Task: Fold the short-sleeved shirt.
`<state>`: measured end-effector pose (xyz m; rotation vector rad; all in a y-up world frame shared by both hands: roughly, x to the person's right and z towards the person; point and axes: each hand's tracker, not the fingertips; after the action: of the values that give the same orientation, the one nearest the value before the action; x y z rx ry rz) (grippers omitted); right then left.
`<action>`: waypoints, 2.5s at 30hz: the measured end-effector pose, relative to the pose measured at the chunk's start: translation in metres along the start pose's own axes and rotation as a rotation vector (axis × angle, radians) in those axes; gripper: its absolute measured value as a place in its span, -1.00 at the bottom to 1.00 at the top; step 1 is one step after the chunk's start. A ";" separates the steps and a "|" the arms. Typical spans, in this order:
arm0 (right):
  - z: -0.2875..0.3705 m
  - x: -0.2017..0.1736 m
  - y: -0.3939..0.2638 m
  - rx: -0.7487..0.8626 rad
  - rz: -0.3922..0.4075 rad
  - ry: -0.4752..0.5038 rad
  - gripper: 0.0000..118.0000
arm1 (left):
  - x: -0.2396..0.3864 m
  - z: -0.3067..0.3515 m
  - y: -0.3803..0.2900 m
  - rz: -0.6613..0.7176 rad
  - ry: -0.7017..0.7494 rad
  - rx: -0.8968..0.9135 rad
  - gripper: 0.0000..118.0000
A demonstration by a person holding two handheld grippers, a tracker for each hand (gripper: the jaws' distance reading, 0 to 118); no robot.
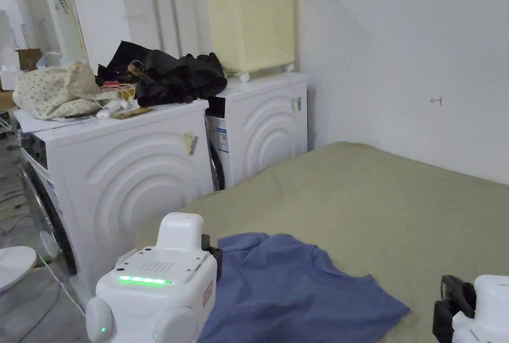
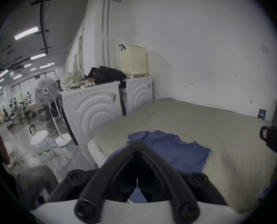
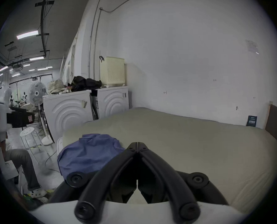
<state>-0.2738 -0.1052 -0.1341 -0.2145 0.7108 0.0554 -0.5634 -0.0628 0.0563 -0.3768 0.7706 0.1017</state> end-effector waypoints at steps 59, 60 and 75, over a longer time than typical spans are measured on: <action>0.283 0.241 -0.089 -0.267 -0.163 -0.624 -1.00 | 0.590 0.076 -0.027 -0.515 -1.168 -0.378 -0.96; 0.284 0.245 -0.092 -0.275 -0.172 -0.631 -1.00 | 0.603 0.076 -0.045 -0.526 -1.173 -0.418 -0.96; 0.266 0.258 -0.109 -0.311 -0.207 -0.618 -1.00 | 0.543 0.041 -0.128 -0.354 -1.000 -0.533 0.99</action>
<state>0.1058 -0.1605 -0.0871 -0.5399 0.0574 0.0310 -0.1183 -0.1926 -0.2576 -0.8686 -0.3342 0.1440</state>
